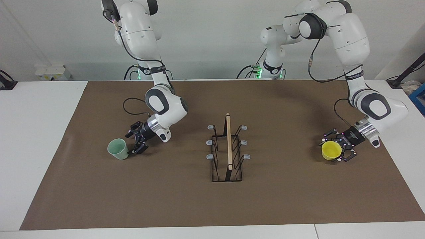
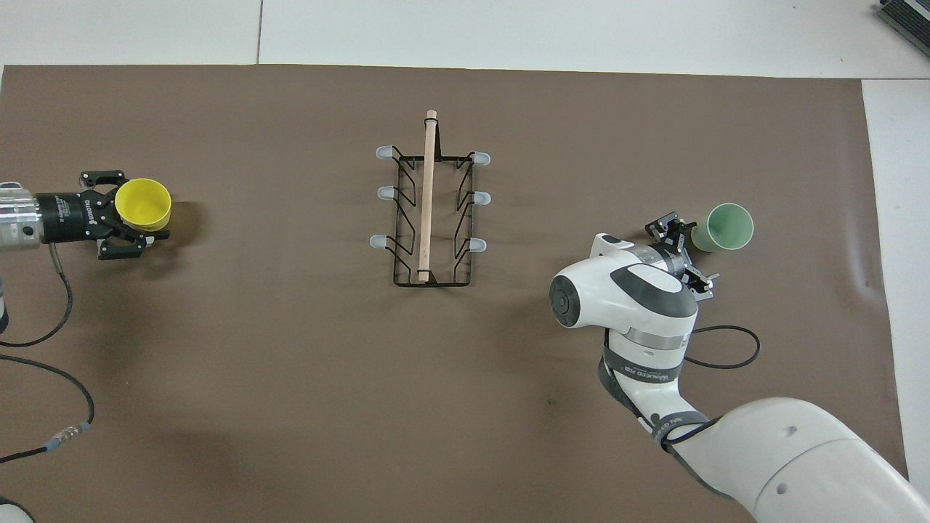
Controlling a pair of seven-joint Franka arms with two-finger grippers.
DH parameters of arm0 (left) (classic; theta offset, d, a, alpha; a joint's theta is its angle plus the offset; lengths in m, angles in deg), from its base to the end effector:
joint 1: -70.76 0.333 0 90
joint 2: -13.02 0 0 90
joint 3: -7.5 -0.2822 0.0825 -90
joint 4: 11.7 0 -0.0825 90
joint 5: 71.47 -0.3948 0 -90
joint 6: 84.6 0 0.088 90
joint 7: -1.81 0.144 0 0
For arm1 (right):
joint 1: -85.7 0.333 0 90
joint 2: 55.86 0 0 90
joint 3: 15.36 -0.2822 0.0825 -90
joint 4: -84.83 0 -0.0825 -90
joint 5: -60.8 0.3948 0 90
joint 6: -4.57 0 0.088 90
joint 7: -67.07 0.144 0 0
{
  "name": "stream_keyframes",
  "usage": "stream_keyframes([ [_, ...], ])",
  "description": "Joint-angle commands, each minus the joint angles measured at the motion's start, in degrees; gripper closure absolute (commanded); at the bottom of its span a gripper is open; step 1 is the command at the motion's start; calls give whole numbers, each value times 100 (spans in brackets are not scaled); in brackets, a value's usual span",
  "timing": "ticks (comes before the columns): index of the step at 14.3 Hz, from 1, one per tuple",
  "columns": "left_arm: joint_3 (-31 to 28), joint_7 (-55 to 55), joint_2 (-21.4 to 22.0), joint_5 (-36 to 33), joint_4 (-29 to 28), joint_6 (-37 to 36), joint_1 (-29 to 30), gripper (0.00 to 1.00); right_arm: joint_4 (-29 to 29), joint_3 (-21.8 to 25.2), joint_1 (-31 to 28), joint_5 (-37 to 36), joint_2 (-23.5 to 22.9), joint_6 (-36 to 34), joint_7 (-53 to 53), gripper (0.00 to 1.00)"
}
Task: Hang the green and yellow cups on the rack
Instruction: 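Lift the yellow cup toward the rack with the left gripper while the right gripper lifts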
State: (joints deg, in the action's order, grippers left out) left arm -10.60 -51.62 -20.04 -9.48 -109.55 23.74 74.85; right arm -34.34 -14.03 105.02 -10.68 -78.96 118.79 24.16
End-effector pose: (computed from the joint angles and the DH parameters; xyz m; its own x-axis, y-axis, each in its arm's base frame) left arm 0.6308 0.1420 0.2053 -0.1873 0.6518 -0.7349 0.9608 0.2773 0.0011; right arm 0.5559 0.0851 0.1706 -0.1782 0.4607 -0.8695 0.9400 0.3409 -0.0120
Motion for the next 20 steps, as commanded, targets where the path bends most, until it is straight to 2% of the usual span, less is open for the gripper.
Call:
stream_keyframes([
  [1,-88,341,168,-90,-16,134,-232,100,-238,-10,-183,-550,95,232,160,0],
  [4,-114,368,334,-1203,380,266,-741,100,-370,-10,-349,-1059,104,390,423,0],
  [8,-123,333,800,-2206,380,398,-1279,100,-405,-10,-551,-1578,95,592,704,0],
  [11,-114,351,1309,-2980,275,372,-1586,100,-396,-10,-780,-2088,69,786,810,0],
  [14,-123,193,1749,-3788,178,336,-2016,100,-405,-10,-869,-2204,52,909,810,0],
  [15,-115,132,1863,-4121,161,363,-2183,100,-396,-10,-869,-2204,51,909,810,6],
  [16,-123,35,1934,-4473,161,372,-2394,100,-396,-10,-877,-2212,51,909,810,27],
  [17,-115,-131,2039,-4859,117,380,-2587,100,-396,-10,-877,-2212,51,918,810,54],
  [19,-114,-316,2189,-5746,90,433,-3131,100,-396,-10,-886,-2204,51,918,810,91],
  [20,-114,-483,2198,-6142,90,468,-3386,100,-396,-10,-895,-2204,51,918,802,100],
])
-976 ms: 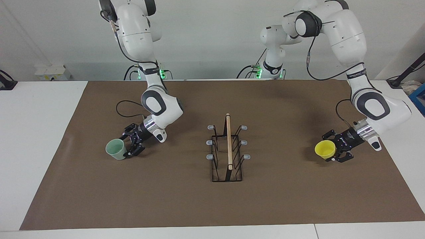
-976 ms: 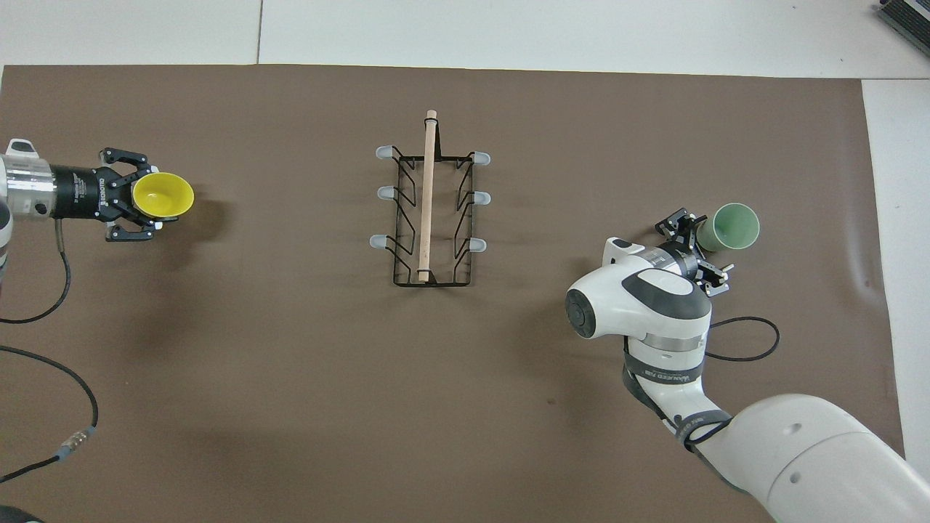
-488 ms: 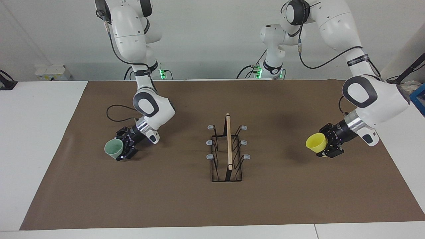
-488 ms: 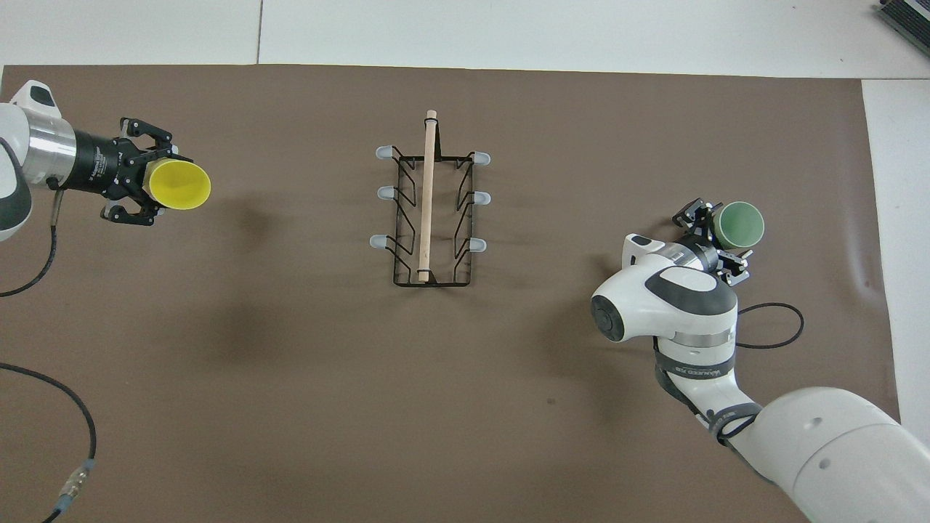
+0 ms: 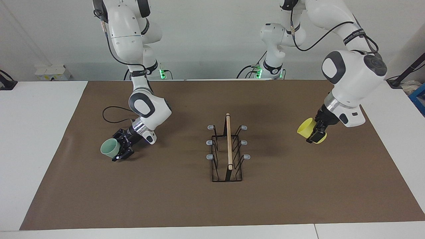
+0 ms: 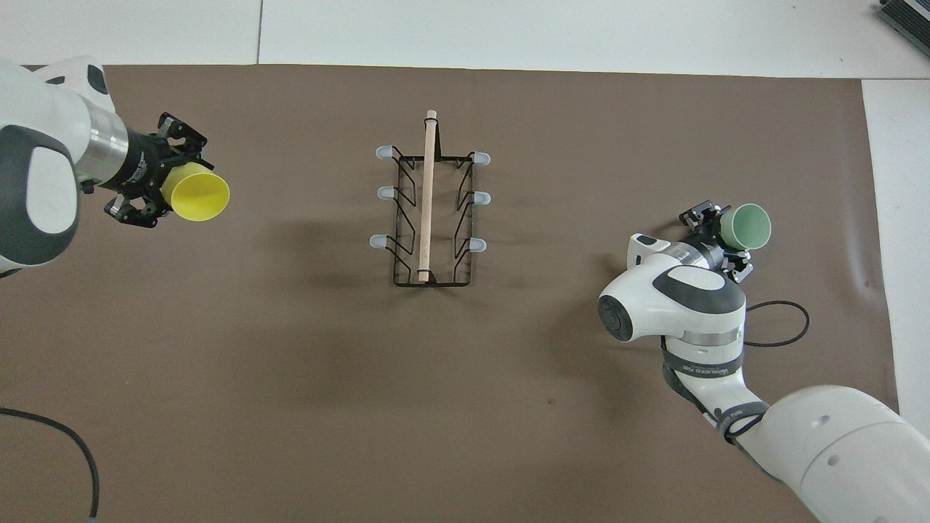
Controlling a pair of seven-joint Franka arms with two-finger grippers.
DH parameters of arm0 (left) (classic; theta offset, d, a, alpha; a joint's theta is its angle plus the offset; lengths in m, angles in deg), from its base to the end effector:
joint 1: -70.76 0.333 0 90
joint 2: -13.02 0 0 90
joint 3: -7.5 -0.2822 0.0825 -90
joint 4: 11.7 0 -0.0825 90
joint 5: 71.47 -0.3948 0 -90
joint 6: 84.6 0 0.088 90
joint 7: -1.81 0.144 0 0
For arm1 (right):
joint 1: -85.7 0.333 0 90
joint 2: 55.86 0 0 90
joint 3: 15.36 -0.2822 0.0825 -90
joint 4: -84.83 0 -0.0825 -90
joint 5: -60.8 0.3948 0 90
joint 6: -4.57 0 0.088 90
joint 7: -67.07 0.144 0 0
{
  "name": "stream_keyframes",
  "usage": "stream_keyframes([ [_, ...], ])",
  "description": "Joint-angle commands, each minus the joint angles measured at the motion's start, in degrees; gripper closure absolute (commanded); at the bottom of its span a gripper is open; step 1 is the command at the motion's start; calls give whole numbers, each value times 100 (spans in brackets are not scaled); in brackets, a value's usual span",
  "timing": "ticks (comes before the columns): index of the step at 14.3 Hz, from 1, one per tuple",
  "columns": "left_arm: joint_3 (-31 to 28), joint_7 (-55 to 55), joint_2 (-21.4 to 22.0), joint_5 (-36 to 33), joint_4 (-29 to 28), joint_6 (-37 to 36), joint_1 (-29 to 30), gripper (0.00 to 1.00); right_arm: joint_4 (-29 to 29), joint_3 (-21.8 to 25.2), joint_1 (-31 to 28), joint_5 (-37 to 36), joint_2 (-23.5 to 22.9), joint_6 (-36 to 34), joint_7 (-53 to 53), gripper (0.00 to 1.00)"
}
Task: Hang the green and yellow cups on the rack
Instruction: 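Lift the yellow cup toward the rack with the left gripper while the right gripper lifts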
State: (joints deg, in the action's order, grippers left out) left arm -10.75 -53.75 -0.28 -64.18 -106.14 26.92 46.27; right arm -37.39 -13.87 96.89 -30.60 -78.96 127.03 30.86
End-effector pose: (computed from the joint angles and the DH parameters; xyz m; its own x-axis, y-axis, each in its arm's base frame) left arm 0.6364 -0.0938 0.4159 0.6277 0.7785 0.0030 0.7750 -0.6252 0.0919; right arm 0.5715 0.0218 0.1597 -0.1751 0.3850 -0.9061 0.8693 0.4926 0.0413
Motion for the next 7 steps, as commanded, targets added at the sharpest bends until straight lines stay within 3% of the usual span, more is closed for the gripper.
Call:
stream_keyframes([
  [1,-100,-524,223,-1120,-268,264,-800,100,-92,-26,-82,-211,51,86,131,100],
  [7,-91,-2210,714,-3625,-1540,1688,-2111,100,31,-52,15,393,173,77,26,100],
])
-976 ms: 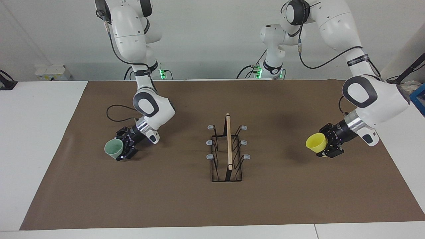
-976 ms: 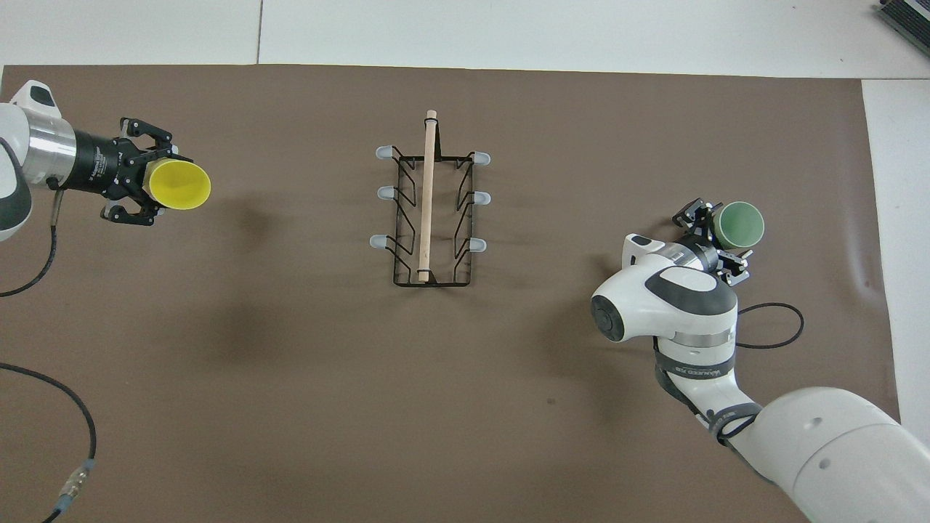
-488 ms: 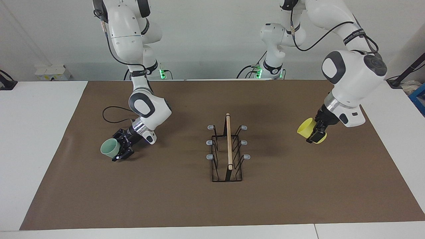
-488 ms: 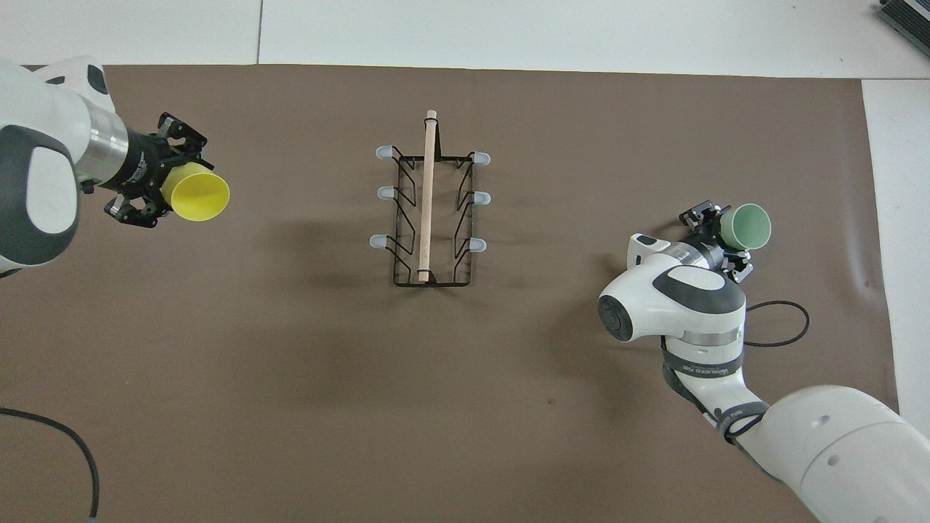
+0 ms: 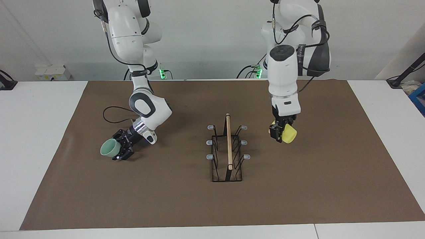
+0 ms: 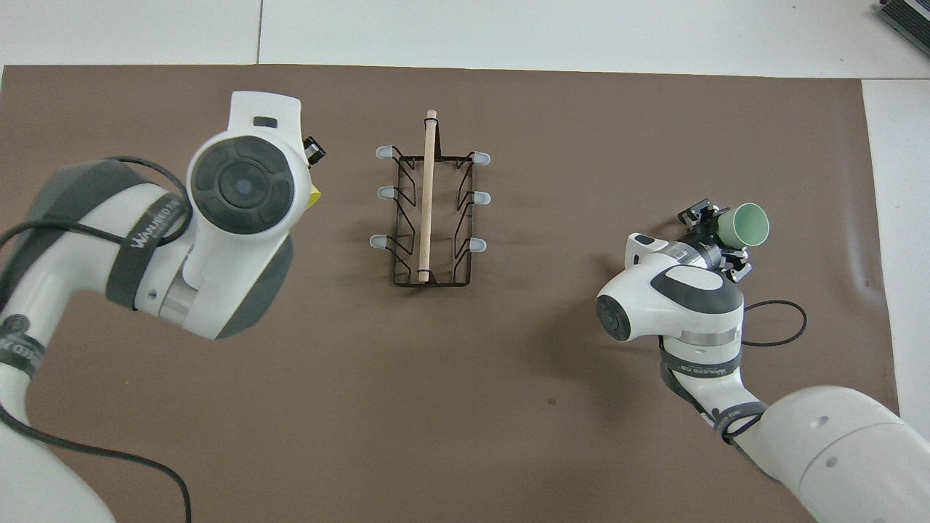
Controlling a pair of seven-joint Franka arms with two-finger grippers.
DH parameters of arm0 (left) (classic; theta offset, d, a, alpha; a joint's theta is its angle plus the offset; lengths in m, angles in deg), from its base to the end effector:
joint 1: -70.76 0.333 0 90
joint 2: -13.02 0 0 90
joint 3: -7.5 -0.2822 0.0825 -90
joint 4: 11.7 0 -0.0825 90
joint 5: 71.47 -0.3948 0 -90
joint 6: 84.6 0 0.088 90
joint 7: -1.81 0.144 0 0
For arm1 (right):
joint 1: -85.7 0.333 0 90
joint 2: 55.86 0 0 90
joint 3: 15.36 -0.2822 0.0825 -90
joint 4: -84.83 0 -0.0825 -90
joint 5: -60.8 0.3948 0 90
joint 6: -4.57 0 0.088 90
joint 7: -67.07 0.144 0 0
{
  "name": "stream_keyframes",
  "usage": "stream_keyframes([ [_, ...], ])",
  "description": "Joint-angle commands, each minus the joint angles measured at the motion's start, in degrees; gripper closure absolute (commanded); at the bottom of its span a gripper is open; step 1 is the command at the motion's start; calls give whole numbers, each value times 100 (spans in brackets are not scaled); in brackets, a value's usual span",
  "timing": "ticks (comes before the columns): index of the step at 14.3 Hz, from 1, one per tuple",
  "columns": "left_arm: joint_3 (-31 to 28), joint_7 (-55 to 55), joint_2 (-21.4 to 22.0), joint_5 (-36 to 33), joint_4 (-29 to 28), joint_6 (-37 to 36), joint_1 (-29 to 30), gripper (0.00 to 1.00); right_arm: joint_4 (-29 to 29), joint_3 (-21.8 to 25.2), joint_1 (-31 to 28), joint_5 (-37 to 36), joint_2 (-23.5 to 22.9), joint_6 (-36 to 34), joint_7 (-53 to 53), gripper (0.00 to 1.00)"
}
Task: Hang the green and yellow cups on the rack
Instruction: 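Lift the yellow cup toward the rack with the left gripper while the right gripper lifts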
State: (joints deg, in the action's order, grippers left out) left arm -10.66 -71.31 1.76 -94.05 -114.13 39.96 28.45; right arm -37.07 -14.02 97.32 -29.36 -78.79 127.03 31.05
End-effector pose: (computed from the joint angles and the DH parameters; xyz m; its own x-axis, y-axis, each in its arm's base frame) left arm 0.5971 -0.2472 0.3982 0.7155 0.5482 0.4329 0.6006 -0.7993 0.0196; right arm 0.5726 0.0279 0.1625 -0.1636 0.4014 -0.9012 0.8733 0.4838 0.0570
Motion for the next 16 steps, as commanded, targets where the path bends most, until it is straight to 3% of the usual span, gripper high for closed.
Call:
stream_keyframes([
  [1,-100,-805,598,-1025,-926,516,-461,100,-1,-46,-29,471,227,85,-54,100],
  [5,-83,-2133,853,-2387,-1480,884,-919,100,78,-46,-300,1454,595,769,-430,100],
  [8,-74,-3056,793,-3171,-1640,1044,-1086,100,79,-46,-713,2789,982,1393,-1177,100],
  [12,-74,-4032,582,-3770,-1631,1053,-1278,100,87,-98,-679,5334,1545,1518,-1977,100],
  [16,-74,-4350,555,-3841,-1640,957,-1551,100,122,-213,-662,7956,1941,1492,-2926,100],
])
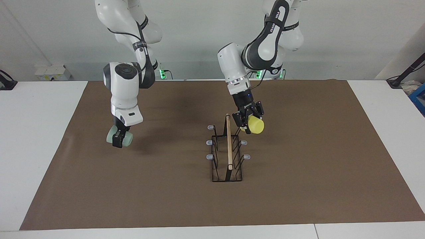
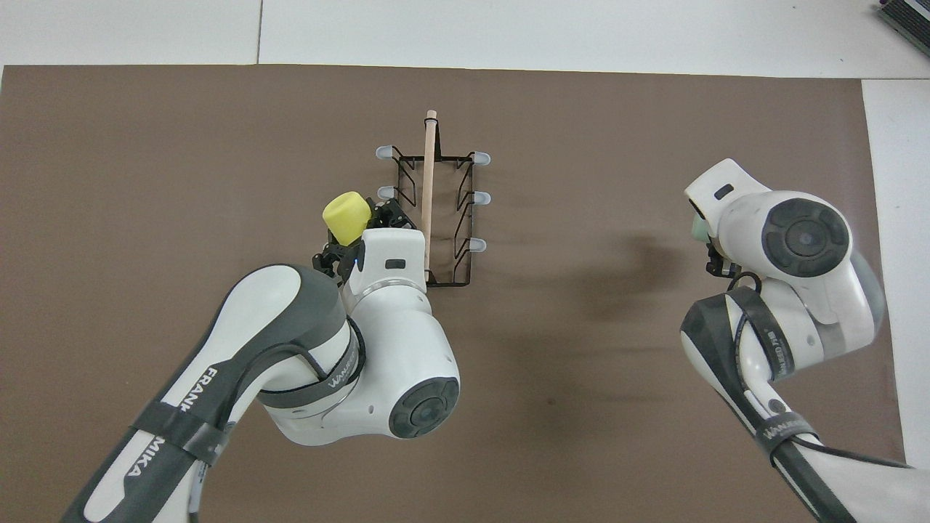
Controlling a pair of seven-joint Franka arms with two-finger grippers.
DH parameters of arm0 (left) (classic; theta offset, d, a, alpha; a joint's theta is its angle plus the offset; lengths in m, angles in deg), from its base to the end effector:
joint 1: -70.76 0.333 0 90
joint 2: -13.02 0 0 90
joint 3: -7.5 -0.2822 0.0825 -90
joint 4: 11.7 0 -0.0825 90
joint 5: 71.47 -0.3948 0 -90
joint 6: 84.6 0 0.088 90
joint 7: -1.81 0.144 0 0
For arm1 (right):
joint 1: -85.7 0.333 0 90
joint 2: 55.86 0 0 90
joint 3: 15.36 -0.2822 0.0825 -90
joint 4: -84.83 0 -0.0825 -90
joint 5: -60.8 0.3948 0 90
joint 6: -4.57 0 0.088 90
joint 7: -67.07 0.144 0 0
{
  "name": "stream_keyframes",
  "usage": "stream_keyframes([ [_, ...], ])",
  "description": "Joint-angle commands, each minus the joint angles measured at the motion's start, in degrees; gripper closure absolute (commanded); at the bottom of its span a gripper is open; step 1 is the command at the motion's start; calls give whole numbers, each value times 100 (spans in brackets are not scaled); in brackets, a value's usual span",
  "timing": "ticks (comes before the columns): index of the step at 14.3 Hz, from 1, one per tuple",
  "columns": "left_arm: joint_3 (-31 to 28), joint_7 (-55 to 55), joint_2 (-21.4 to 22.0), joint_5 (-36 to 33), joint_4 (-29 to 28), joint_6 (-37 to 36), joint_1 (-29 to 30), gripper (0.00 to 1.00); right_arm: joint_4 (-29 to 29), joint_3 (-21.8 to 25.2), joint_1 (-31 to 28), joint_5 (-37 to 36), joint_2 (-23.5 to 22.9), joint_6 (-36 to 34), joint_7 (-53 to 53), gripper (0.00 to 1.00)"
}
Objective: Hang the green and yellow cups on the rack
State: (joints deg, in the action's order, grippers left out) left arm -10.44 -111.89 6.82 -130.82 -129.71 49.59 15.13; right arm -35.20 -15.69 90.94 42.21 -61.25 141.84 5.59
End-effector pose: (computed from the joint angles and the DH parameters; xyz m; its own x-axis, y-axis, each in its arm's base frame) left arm 0.5027 -0.3447 0.3457 0.5146 0.4669 0.7192 0.5119 -0.8402 0.1792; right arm 0.5931 0.0472 0.3232 0.2013 0.9688 -0.1446 0.9482 -0.1557 0.2769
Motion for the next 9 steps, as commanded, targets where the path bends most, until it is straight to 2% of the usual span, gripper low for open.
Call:
stream_keyframes([
  [1,-96,-310,49,-165,-91,-16,-264,100,-56,-116,-14,1344,274,55,-608,100],
  [3,-96,-310,49,-165,-117,-33,-282,42,-12,-125,21,2302,424,73,-1126,100],
  [4,-96,-302,66,-165,-135,-86,-282,23,-3,-125,100,2829,520,73,-1312,100],
  [6,-96,-267,75,-165,-100,-200,-282,9,-12,-125,109,3665,714,64,-1724,100],
  [9,-87,-39,119,-147,22,-244,-256,6,-38,-108,13,5220,820,-76,-3127,100],
])
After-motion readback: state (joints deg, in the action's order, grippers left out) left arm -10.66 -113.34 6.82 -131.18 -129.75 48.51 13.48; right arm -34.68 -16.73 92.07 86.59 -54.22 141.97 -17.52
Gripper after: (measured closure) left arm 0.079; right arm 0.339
